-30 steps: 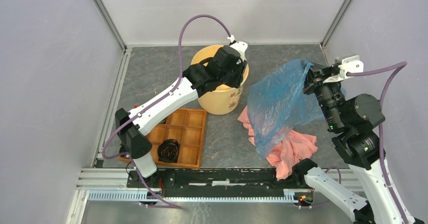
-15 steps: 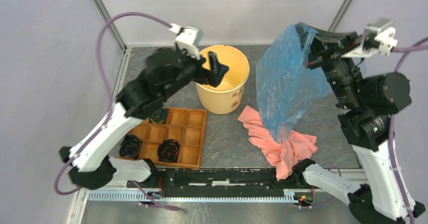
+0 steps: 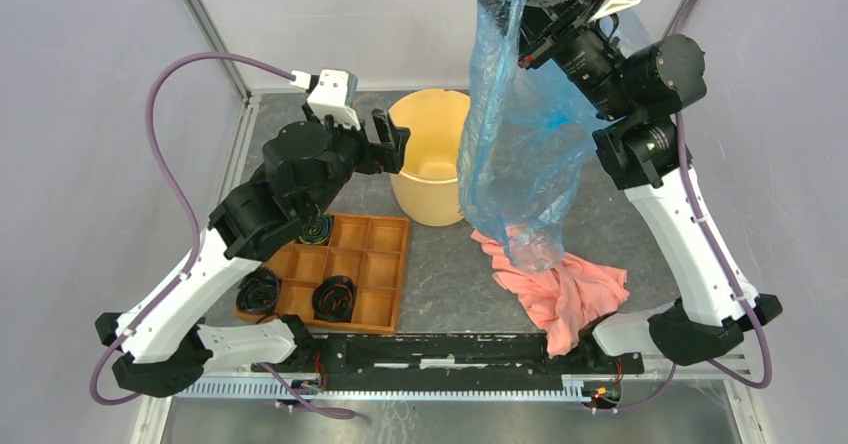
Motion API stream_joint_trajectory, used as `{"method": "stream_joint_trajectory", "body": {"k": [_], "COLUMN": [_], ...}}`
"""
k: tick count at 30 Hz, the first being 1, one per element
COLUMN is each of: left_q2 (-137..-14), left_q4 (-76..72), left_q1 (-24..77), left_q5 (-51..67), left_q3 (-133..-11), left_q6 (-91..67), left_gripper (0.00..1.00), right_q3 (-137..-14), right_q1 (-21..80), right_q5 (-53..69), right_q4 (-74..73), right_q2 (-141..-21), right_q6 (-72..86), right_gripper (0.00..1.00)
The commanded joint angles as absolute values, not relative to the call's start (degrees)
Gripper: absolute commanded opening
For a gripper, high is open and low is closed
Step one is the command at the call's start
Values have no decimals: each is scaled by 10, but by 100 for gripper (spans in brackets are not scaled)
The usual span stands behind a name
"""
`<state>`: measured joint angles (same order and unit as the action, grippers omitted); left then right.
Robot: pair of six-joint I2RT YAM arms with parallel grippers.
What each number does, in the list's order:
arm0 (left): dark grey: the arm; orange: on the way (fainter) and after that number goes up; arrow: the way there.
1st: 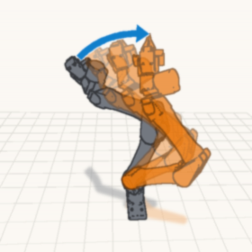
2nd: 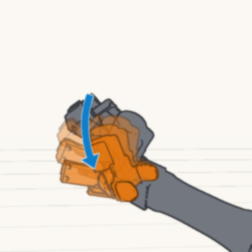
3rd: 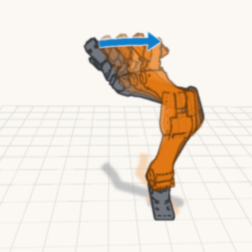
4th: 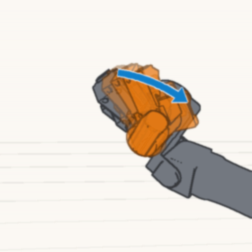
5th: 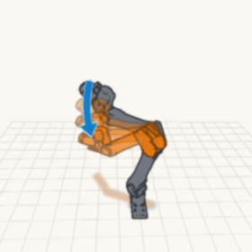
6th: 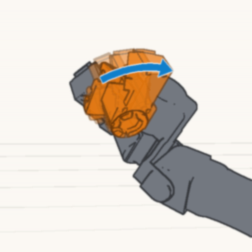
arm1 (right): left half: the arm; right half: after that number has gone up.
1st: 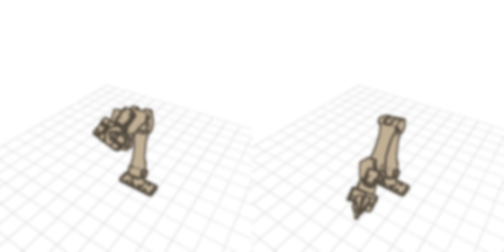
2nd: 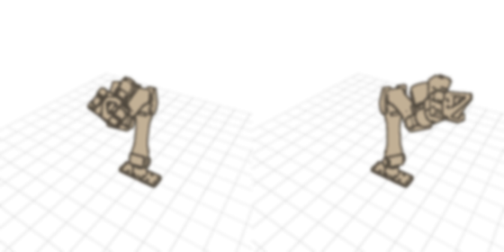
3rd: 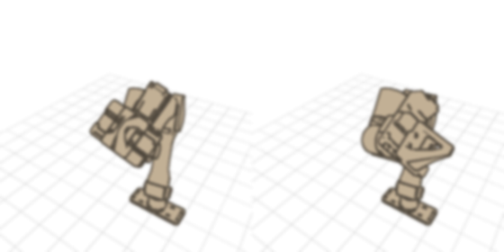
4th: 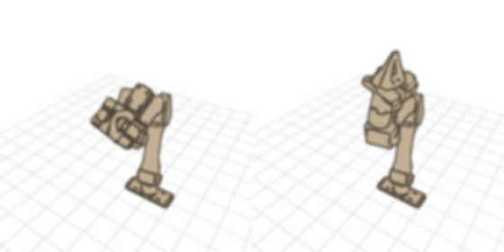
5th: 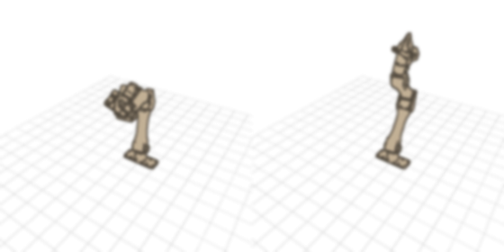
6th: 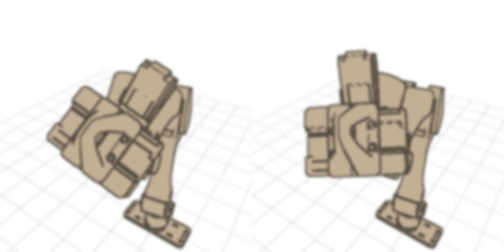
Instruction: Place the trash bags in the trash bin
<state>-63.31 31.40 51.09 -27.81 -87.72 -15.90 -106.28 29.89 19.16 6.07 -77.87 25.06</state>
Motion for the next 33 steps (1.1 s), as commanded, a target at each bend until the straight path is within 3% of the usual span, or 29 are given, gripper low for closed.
{"method": "stream_joint_trajectory", "body": {"k": [1, 8, 11, 16, 25, 33], "left_q2": [-599, -583, -586, -601, -725, -804], "left_q4": [293, 294, 297, 300, 379, 323], "left_q1": [509, 509, 509, 509, 506, 405], "left_q5": [-310, -319, -309, -304, -329, -195], "left_q3": [-858, -838, -837, -844, -947, -952], "left_q6": [-175, -182, -181, -181, -187, -198], "left_gripper": [87, 83, 77, 76, 74, 71], "right_q3": [-1096, -1090, -1071, -1008, -994, -1010], "right_q1": [298, 298, 291, 251, 200, 138], "right_q5": [221, 216, 204, 207, 187, 233], "right_q4": [118, 126, 108, 109, 14, -21], "right_q2": [-781, -790, -790, -792, -797, -816], "right_q6": [298, 304, 288, 304, 277, 275], "right_gripper": [1, 1, 1, 1, 1, 1]}}
